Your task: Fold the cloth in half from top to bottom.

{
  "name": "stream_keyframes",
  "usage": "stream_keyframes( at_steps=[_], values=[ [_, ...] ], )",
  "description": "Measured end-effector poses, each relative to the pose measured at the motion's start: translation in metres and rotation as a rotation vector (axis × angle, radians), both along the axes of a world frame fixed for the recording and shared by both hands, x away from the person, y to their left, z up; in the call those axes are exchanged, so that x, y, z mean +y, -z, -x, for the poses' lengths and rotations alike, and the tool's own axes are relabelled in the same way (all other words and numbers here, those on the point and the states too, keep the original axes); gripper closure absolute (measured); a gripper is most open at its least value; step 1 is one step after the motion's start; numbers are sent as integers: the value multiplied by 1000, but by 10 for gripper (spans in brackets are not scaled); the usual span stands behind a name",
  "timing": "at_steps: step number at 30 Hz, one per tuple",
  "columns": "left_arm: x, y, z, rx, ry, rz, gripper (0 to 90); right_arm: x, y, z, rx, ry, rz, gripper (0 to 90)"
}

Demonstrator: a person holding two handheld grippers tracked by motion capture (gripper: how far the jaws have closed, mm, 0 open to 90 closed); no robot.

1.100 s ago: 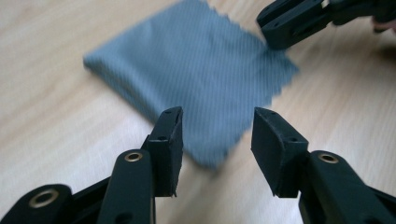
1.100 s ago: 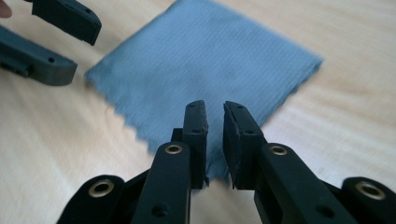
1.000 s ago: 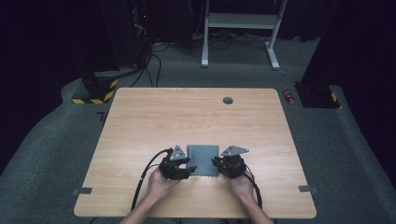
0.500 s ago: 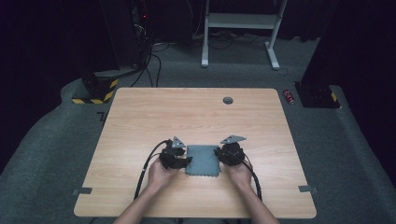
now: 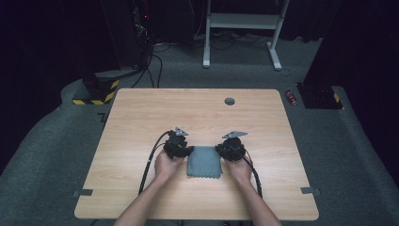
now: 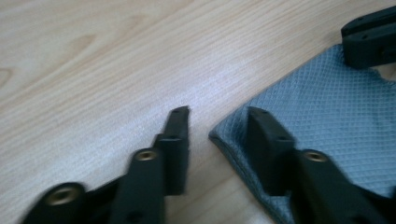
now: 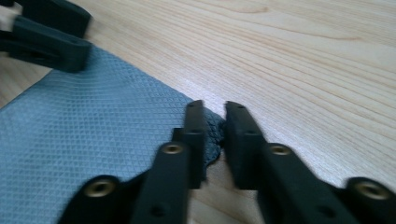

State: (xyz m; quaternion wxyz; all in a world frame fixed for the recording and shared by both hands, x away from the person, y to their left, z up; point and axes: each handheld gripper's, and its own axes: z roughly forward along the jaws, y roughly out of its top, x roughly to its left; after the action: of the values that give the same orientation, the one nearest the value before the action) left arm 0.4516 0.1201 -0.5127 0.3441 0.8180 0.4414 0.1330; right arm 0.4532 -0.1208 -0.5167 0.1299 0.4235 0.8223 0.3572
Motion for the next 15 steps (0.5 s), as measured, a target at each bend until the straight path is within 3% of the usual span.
stream_keyframes(
  at_steps=[1,3,6,8,10,12,13,15],
  values=[
    [-1,0,0,0,6,-5,774,1,-1,0,-8,-8,11,880],
    [-4,-1,0,-25,20,-30,850,3,-2,-2,-12,-14,28,888],
    [-3,-2,-8,-23,17,-39,868,5,-4,-8,-29,-4,38,890],
    [-3,-2,-14,-46,-4,-41,862,9,-3,-14,-33,10,50,887],
    [-1,-1,-15,-51,-36,-46,780,13,-2,-17,-36,33,67,869],
    [3,-2,-12,-27,-46,-36,626,13,-2,-18,-33,54,54,750],
    [5,-3,-6,-37,-42,-29,588,12,-2,-16,-25,57,44,696],
    [8,-6,8,-50,-30,-14,532,7,-3,-8,-31,51,28,670]
  ],
)
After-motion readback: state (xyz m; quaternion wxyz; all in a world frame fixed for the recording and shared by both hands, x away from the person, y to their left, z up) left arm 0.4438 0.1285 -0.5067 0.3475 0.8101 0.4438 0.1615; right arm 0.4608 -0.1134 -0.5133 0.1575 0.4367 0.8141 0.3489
